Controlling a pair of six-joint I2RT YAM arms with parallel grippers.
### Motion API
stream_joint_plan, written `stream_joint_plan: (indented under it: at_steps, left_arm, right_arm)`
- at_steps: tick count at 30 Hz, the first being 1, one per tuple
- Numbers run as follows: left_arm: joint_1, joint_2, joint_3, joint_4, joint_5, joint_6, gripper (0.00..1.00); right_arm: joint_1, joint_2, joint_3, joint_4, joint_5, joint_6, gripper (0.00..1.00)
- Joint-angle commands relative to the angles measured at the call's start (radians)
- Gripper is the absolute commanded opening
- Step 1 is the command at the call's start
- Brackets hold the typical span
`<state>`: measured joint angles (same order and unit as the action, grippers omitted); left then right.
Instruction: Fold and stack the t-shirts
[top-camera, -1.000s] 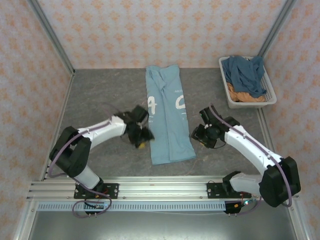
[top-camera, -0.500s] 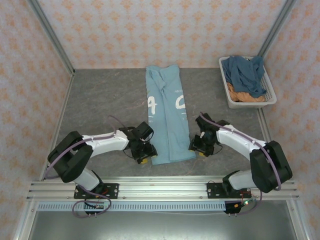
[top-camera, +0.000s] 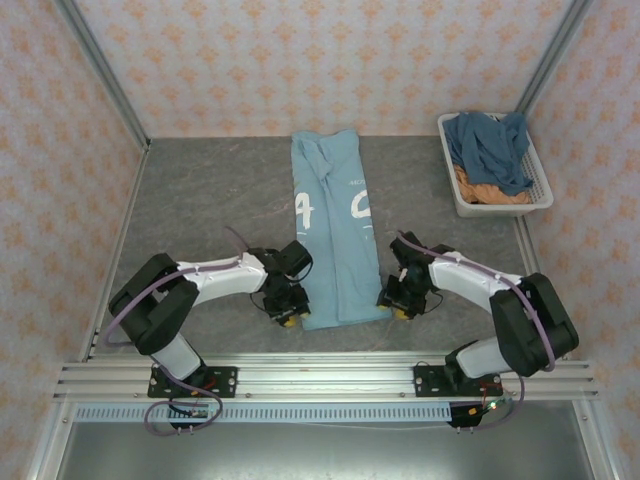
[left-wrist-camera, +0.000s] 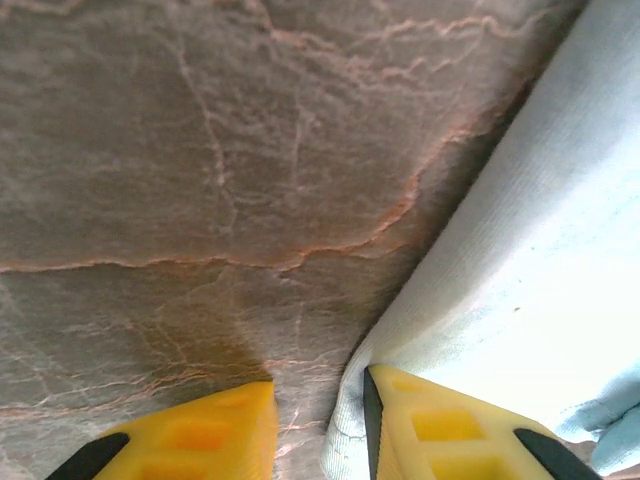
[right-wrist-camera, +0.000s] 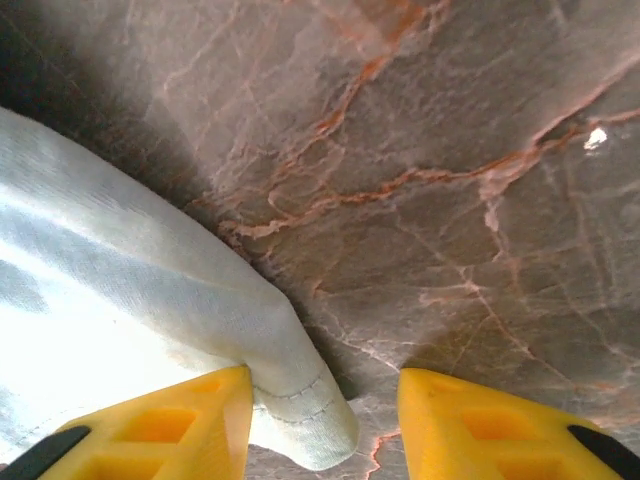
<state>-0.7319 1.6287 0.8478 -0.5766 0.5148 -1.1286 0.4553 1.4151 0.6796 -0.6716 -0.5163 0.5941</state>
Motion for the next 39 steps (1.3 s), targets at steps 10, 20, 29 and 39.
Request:
stream_joint_plan:
  at_steps: [10,20,29,39]
  left_arm:
    - [-0.071,-0.017,-0.028,0.134,0.067,-0.005,0.45]
    - [-0.109,-0.029,-0.053,0.158,0.074,-0.046,0.43]
    - [-0.148,0.041,-0.002,0.242,0.061,-0.099,0.26]
    - [-0.153,-0.052,-0.085,0.077,0.001,-0.025,0.0]
  right_arm:
    - [0.093,0.05,0.002,0.095,-0.007,0.125,0.11]
    - [0.123,-0.022,-0.026,0.053,-0.022,0.197,0.0]
    - [0.131,-0.075,-0.055,0.016,-0.041,0.209,0.0]
    - [0.168,-0.122,-0.069,-0.075,-0.073,0.193,0.0]
